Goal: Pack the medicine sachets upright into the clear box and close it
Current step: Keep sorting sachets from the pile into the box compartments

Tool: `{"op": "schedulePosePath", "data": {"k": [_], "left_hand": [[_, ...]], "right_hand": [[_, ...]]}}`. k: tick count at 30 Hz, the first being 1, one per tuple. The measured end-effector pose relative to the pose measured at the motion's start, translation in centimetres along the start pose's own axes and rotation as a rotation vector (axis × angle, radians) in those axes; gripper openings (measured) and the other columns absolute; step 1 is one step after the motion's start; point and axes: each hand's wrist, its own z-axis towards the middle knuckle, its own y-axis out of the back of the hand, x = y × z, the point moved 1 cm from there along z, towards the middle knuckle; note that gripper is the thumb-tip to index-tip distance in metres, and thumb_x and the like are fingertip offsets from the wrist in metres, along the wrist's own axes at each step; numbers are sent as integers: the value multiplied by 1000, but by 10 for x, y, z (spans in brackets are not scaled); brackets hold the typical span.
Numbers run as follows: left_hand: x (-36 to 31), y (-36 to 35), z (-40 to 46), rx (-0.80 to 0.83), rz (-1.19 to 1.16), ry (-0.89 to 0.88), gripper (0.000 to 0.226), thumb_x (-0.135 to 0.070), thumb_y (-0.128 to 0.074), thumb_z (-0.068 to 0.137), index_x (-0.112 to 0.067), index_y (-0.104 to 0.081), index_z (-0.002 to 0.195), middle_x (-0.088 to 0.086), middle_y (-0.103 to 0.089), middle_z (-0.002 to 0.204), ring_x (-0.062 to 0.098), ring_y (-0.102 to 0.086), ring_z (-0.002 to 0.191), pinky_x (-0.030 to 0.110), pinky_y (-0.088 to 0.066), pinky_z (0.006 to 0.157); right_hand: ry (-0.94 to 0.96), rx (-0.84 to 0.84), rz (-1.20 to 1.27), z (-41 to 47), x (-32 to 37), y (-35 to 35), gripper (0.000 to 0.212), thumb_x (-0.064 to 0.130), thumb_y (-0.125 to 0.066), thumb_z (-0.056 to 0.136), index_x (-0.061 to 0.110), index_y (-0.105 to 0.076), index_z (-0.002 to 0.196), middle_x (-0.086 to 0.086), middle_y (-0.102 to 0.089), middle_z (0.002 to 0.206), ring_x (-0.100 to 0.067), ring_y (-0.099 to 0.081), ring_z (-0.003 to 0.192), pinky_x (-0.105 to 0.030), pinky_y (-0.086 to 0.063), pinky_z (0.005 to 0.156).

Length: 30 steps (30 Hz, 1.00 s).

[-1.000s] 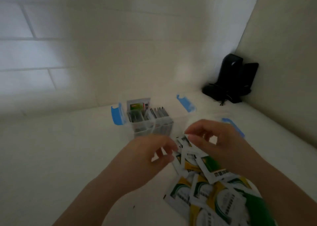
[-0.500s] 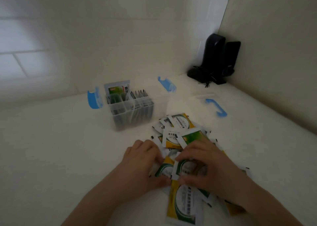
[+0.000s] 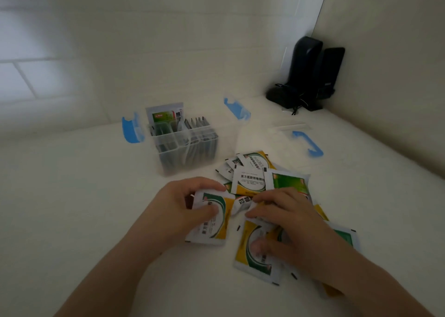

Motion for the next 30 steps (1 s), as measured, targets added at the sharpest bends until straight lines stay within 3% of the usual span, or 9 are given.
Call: {"op": "schedulePosePath", "data": {"k": [5, 8, 14, 16, 19, 21, 25, 28, 30], "left_hand": [[-4, 1, -1, -12, -105, 63, 34, -16, -69, 76, -38, -52, 94, -17, -72, 70, 3, -70, 65, 15, -53, 49], [-3, 1, -1, -25, -94, 77, 28, -21, -69, 76, -27, -45, 89, -12, -74, 74, 10, -71, 62, 22, -56, 50], [-1, 2, 2, -68, 34, 40, 15, -23, -68, 77, -24, -58, 66, -4, -71, 67, 4, -68, 58, 19, -52, 54], [-1, 1, 1, -32, 54, 36, 11, -24, -65, 80, -26, -60, 71, -7, -69, 73, 1, -66, 59, 12, -48, 51], [0, 1, -1, 35, 20, 44, 15, -19, -63, 82, -33, -58, 85, -13, -64, 90, 3, -66, 75, 8, -49, 56], [0, 0, -2, 89, -12, 54, 30, -12, -62, 82, -39, -53, 93, -16, -60, 100, 4, -65, 84, 13, -54, 63], [0, -2, -3, 117, 11, 8, 53, -5, -56, 85, -50, -39, 107, -22, -54, 100, -3, -64, 83, 16, -56, 66], [1, -1, -2, 83, 77, -41, 48, -8, -53, 87, -50, -38, 106, -22, -54, 99, -4, -62, 85, 15, -55, 70], [1, -1, -2, 50, 100, -70, 40, -9, -51, 88, -47, -46, 99, -23, -56, 100, -5, -59, 89, 8, -52, 70]], "right_hand": [[2, 287, -33, -6, 4, 6, 97, 82, -45, 41, 54, -21, 130, 53, 4, 117, 32, 20, 107, -1, 13, 93], [-4, 311, -72, -5, 3, 1, 100, 79, -56, 43, 51, -20, 133, 51, 10, 117, 26, 20, 110, -4, 24, 89], [44, 255, 7, -1, 6, -5, 92, 84, -44, 43, 51, -31, 127, 41, -13, 128, 19, 3, 117, -15, 7, 105], [84, 239, -11, -1, 6, -8, 80, 83, -36, 56, 52, -27, 130, 36, -25, 131, 21, -1, 113, -8, 5, 100], [87, 214, 53, 1, 3, -4, 46, 50, -46, 84, 53, -32, 128, 38, -34, 114, 25, -12, 105, -5, -1, 99], [55, 192, 115, 2, 1, -1, 43, 33, -52, 88, 50, -38, 125, 40, -36, 99, 25, -19, 103, -11, -8, 101], [24, 121, 98, 8, 4, -4, 24, 29, -53, 89, 44, -57, 108, 32, -45, 87, 10, -33, 103, -19, -20, 102], [-61, -121, 246, 7, 6, 4, 12, 28, -59, 84, 38, -65, 83, 30, -59, 80, 8, -49, 91, -11, -38, 82], [-237, -306, 553, 4, 3, 15, 20, 15, -61, 83, 33, -66, 74, 22, -66, 76, 6, -59, 73, -6, -45, 64]]}}
